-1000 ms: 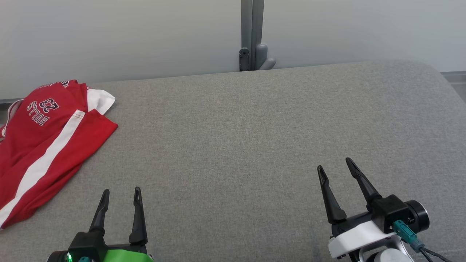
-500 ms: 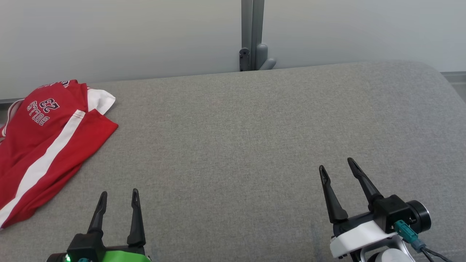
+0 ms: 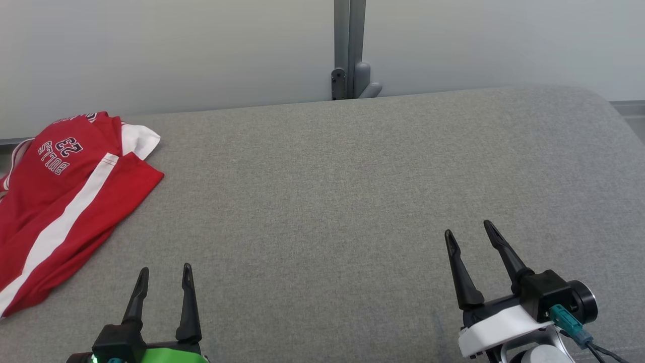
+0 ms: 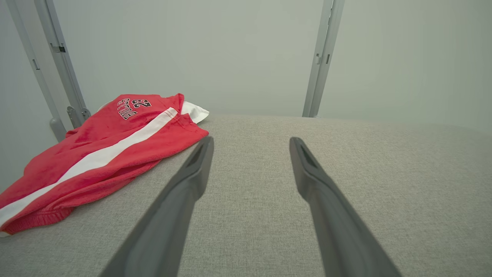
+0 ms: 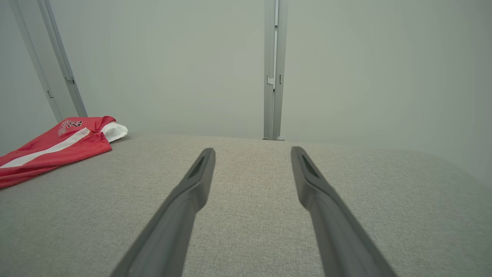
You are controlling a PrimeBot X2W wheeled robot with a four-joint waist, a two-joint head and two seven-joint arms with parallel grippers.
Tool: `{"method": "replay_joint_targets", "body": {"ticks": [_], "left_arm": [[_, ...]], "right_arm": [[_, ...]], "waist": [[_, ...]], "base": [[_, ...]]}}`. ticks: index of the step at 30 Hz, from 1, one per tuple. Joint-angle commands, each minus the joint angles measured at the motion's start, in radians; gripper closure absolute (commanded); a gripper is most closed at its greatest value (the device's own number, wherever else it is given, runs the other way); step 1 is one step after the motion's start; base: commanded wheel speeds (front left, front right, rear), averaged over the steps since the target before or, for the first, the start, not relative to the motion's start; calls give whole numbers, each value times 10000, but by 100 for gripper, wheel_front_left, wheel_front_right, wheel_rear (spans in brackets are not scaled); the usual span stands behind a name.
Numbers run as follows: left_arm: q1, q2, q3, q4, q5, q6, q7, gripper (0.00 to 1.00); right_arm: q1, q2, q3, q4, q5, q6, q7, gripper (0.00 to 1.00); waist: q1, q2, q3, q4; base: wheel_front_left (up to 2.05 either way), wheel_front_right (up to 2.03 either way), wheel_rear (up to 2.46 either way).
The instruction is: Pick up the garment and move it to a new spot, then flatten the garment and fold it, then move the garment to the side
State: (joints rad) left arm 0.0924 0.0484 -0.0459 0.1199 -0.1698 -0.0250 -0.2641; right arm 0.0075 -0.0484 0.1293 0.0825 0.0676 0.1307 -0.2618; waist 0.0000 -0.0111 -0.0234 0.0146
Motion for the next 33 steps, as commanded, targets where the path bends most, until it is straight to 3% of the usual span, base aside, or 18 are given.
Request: {"method": "replay_joint_targets", "body": {"ticks": [1,12,19,33], "left_arm": [[48,37,9,29,-2,-6,-9,0],[-10,37,32,96,-2,-18,-9,0],[-80,37,46,44,54,5,-9,0],[-109,37,253,-1,178,-41,-9,0]], "right_arm": [[36,-36,-24,31,62,1,-47,0],[45,-36,-63,32,111,1,-47,0],[118,-34,-62,-45,133,1,-44,0],[115,-34,-44,-153,244,1,-41,0]], "waist": [[0,111,-3,1],[0,111,-15,52],[0,111,-1,437],[0,111,83,3030]], "base": [[0,0,0],[0,0,0],[0,0,0],[0,0,0]]}}
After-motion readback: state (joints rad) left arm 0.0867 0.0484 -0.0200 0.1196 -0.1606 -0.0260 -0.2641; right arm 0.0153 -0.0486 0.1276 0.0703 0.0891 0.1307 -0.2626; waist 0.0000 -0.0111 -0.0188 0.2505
